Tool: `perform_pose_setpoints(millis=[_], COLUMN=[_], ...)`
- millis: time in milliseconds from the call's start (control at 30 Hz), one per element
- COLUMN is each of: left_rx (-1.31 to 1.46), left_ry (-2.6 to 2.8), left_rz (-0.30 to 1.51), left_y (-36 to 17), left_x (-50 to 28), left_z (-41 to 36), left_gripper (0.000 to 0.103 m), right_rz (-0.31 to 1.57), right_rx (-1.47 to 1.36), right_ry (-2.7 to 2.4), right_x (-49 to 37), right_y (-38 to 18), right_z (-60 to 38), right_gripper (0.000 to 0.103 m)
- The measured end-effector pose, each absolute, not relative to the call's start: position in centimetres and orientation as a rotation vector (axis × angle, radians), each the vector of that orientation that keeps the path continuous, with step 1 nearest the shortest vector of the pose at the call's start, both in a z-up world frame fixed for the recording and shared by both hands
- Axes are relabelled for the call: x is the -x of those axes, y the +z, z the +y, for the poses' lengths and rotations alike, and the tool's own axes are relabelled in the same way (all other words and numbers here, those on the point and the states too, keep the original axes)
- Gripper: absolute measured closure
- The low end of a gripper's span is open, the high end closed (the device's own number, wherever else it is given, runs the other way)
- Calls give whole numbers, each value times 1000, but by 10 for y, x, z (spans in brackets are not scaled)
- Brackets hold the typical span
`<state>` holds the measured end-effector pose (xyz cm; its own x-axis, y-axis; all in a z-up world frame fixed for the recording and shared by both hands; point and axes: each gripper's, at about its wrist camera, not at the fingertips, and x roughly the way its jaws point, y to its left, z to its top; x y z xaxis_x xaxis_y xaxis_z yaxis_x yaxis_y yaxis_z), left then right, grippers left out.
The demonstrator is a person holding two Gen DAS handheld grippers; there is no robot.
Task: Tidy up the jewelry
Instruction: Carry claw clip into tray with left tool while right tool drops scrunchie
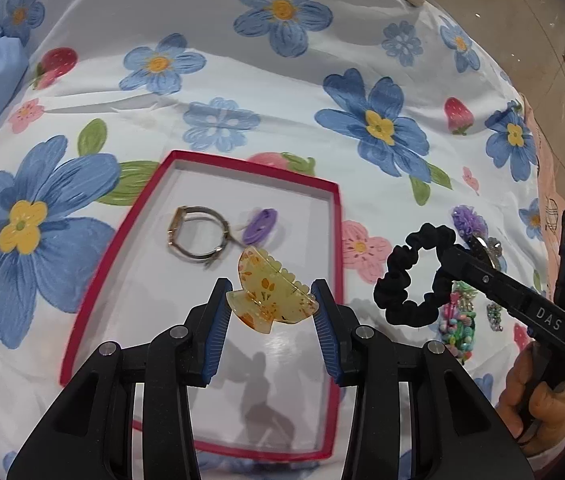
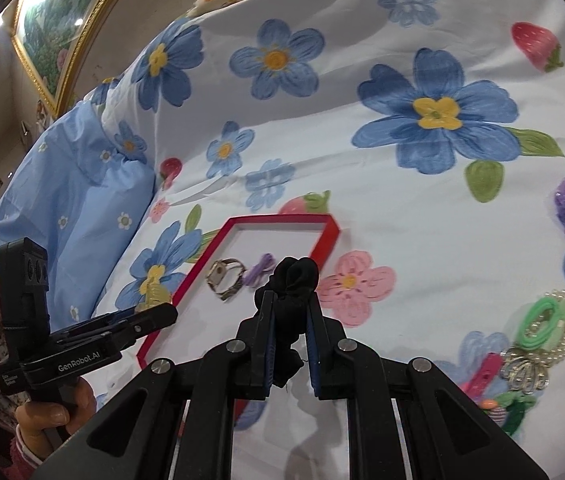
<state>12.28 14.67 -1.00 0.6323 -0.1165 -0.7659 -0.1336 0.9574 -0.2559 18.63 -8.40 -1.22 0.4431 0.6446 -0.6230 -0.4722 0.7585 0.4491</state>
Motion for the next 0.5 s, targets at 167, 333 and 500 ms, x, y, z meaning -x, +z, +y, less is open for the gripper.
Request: perform_pose_setpoints(millis=[167, 333, 500], left_rx=[307, 309, 318], left_ry=[36, 58, 75], left_rz=[901, 920, 951], left_y=[-17, -27, -45], left_x=[-119, -121, -134], left_z=[163, 179, 191], left_gripper=[64, 64, 64], right_rz=[873, 887, 904], right_rx=[-209, -202, -193], right_ry=[730, 758, 779], right_x=[-186, -189, -195], right_y=[-12, -17, -27], right_z=[-62, -40, -16], right_gripper=[90, 90, 90])
